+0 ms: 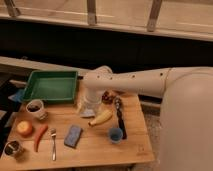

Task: Place sponge in red bowl

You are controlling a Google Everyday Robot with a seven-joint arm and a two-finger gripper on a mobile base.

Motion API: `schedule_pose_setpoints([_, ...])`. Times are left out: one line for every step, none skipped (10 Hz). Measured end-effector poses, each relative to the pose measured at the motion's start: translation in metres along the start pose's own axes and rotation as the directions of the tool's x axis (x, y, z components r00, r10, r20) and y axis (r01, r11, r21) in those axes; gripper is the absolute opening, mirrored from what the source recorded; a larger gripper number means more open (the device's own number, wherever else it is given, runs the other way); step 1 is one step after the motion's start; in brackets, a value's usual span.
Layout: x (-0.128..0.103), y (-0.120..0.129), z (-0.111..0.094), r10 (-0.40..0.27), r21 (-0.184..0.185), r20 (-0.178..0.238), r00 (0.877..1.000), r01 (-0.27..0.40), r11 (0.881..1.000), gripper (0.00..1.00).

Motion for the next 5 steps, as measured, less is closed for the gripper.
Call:
schedule_pose_setpoints([0.0034,0.0017,0.0129,-0.007,0.013,-0.026,1.0,0.007,1.0,0.63])
schedule_pose_setpoints([0.0045,0.0015,0.0152,-0.007,0.017,-0.033,0.999,0.008,1.0,0.63])
schedule_pose_setpoints([0.0044,0.0002,0.0149,-0.006,0.018,-0.033,0.999,0.006,1.0,0.63])
schedule_pose_setpoints([0.0039,-0.0014,0.0143,-0.002,0.018,-0.031,1.0,0.003,1.0,0.63])
schedule_pose_setpoints([0.0039,-0.0006,0.0146,-0.004,0.018,-0.032,0.999,0.004,1.0,0.63])
